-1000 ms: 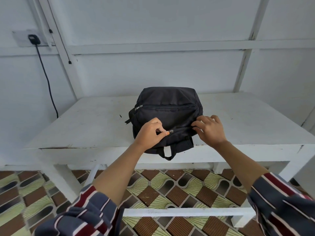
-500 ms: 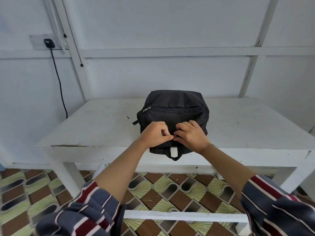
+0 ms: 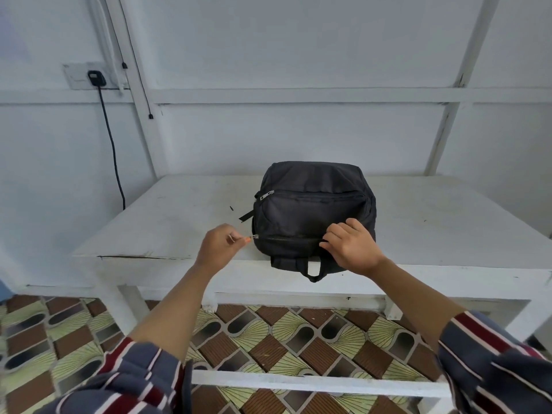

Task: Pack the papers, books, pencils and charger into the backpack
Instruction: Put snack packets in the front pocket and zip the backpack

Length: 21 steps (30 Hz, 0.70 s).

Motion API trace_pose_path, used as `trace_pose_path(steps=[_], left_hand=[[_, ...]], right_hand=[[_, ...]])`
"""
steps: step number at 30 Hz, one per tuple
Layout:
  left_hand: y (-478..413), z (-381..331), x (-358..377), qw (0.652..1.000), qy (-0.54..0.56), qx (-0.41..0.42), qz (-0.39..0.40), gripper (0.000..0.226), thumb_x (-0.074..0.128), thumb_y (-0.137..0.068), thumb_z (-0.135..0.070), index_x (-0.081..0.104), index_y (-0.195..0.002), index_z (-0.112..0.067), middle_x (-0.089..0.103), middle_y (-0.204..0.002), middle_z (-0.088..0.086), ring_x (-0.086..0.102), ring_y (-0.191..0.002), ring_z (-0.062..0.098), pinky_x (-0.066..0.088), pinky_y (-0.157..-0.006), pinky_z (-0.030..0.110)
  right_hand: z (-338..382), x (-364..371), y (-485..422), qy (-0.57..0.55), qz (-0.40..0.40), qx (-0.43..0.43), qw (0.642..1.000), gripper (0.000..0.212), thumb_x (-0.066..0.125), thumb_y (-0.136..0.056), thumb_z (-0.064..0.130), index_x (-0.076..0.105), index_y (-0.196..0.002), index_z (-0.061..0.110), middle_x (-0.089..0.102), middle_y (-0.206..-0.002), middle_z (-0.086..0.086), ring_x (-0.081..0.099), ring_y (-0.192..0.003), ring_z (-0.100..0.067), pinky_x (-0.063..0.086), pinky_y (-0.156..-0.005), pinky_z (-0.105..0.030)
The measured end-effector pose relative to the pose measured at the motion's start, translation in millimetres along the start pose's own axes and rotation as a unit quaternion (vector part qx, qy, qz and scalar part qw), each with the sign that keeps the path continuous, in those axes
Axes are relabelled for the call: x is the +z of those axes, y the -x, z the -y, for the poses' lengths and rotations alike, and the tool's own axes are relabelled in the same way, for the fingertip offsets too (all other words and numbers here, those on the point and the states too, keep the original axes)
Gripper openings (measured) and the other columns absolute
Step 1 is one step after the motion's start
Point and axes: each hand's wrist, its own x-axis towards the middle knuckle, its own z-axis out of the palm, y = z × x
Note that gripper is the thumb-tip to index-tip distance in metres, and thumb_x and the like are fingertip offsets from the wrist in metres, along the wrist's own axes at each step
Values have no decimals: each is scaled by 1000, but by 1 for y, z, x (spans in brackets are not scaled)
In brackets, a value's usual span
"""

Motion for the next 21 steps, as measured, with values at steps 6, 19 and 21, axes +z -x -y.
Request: trace_pose_path(steps=[6,19,21], left_hand=[[-3,-7,3,999,14,38,-6,35,70,-80,-5,48,-61,-24,51,-67,-2,50,-60,12,38,-57,12],[-49,1,20,981,-146,-67,-108,18,65,-86,-27,62,-84,-9,60,-97,4,58,-82,23,37,-66,28],[-62,3,25,976,-159,-86,-118,17,64,-87,-26,63,-85,-10,61,-101,5,59,-87,26,40,-72,34]], right_hand=[[27,6,-32,35,99,-3,994,58,51,-77,61,68,-106,13,66,-90,-1,63,-75,-19,30,-77,-30],[46,20,-62,-59,97,-109,988,19,66,-61,14,48,-54,14,46,-49,2,39,-38,-18,29,-54,-25],[45,21,-63,-71,93,-119,986,18,63,-60,15,47,-52,14,44,-47,2,36,-37,-18,27,-52,-25]])
